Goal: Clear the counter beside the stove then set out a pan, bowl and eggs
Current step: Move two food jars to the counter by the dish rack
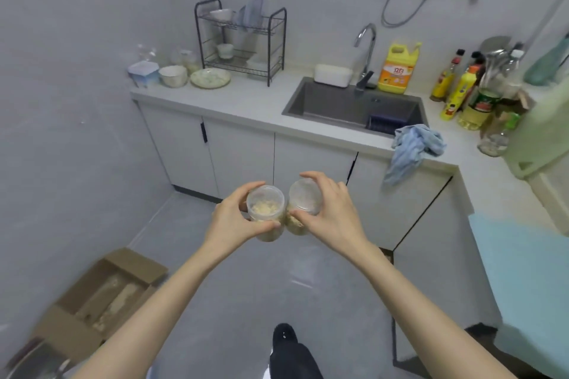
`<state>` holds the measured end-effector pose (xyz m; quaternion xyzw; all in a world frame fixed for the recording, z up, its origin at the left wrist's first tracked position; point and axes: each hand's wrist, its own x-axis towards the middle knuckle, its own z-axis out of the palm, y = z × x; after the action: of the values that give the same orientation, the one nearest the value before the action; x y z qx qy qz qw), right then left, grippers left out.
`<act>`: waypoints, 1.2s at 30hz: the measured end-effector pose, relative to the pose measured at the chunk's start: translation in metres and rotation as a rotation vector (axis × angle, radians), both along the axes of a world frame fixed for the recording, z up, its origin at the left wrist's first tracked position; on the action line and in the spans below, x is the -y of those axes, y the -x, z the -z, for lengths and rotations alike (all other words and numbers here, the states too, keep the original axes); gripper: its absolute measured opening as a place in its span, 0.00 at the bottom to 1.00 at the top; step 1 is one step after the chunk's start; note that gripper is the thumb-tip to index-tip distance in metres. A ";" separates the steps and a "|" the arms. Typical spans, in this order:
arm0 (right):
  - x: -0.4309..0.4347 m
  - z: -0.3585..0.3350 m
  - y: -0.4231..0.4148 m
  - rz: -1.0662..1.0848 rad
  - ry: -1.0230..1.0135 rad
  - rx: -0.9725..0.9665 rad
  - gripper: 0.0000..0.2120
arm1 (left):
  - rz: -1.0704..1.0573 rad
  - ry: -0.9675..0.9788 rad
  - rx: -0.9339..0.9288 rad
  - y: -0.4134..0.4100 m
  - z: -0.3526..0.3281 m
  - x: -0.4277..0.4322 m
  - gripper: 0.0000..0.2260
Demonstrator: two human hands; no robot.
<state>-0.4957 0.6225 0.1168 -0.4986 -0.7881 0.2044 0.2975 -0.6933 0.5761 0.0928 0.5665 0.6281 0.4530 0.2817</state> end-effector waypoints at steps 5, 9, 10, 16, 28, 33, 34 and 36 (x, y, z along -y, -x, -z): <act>-0.084 0.005 0.036 -0.093 0.039 -0.018 0.29 | -0.108 0.002 -0.010 0.033 0.002 -0.066 0.34; -0.157 0.001 0.067 -0.175 0.087 -0.035 0.29 | -0.182 0.002 -0.002 0.060 -0.006 -0.126 0.33; -0.171 0.001 0.074 -0.196 0.096 -0.027 0.28 | -0.193 -0.002 -0.006 0.065 -0.008 -0.137 0.33; -0.250 0.000 0.119 -0.279 0.111 -0.015 0.28 | -0.256 0.008 0.014 0.103 -0.011 -0.199 0.32; -0.411 0.016 0.247 -0.298 0.114 -0.026 0.28 | -0.308 0.054 0.091 0.230 0.017 -0.352 0.32; -0.481 0.017 0.312 -0.279 0.132 -0.021 0.28 | -0.306 0.074 0.139 0.301 0.020 -0.424 0.30; -0.498 0.018 0.327 -0.278 0.135 -0.019 0.28 | -0.304 0.084 0.143 0.318 0.022 -0.440 0.31; -0.523 0.019 0.350 -0.277 0.129 -0.013 0.28 | -0.319 0.095 0.148 0.344 0.023 -0.464 0.32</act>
<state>-0.8460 1.1458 0.0980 -0.4019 -0.8326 0.2970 0.2388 -1.0374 1.0398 0.0697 0.4108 0.7083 0.5023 0.2779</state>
